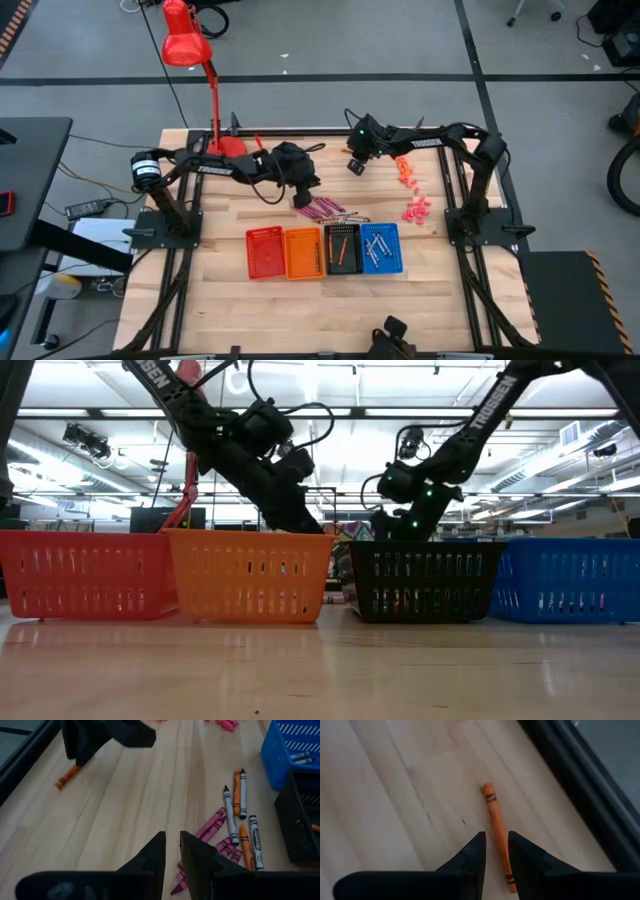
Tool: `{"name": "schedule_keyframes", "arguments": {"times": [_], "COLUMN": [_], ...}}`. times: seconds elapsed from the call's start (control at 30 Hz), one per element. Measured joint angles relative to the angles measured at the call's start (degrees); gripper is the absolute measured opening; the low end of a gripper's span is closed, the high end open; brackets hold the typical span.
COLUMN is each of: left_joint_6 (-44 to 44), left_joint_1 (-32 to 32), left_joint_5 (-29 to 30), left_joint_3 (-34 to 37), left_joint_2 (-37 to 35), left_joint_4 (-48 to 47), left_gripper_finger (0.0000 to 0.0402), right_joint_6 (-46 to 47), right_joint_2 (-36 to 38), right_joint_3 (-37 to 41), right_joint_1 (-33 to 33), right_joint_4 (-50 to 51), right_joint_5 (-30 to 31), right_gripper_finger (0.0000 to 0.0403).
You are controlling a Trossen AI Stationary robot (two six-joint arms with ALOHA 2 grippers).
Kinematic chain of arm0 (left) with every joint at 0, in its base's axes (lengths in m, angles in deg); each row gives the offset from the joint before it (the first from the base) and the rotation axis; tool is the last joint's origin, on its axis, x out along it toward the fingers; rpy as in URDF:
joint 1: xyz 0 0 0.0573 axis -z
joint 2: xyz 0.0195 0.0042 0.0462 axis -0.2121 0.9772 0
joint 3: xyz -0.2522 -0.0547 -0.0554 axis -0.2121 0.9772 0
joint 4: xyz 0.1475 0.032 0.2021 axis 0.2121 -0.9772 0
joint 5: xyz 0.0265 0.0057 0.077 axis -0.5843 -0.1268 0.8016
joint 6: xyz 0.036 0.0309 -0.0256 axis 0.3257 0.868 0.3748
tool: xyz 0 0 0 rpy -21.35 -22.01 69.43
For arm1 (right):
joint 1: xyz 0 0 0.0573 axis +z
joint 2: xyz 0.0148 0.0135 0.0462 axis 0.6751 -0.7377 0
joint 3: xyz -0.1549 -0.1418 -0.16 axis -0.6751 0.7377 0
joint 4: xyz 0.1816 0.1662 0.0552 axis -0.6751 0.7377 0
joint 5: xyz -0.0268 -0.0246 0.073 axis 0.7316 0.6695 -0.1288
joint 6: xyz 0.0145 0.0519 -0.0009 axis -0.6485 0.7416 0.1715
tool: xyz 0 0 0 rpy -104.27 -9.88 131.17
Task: Sort crayons
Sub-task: Put the orange crayon into the black bin
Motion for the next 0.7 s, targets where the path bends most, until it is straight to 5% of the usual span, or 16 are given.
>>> {"name": "schedule_keyframes", "arguments": {"times": [0.5, 0.7], "left_joint_6": [0.1, -1.5], "left_joint_1": [1.1, 1.4], "left_joint_5": [0.1, 0.1], "left_joint_3": [0.0, 0.0], "left_joint_2": [0.0, 0.0], "left_joint_4": [1.0, 1.3], "left_gripper_finger": [0.0066, 0.0066], "right_joint_6": [2.3, 1.6], "right_joint_2": [-2.2, -2.0], "right_joint_3": [-3.1, -3.1], "right_joint_1": [0.0, 0.7], "right_joint_4": [9.1, 11.9], "right_joint_5": [0.0, -0.7], "right_gripper_finger": [0.0084, 0.0050]}}
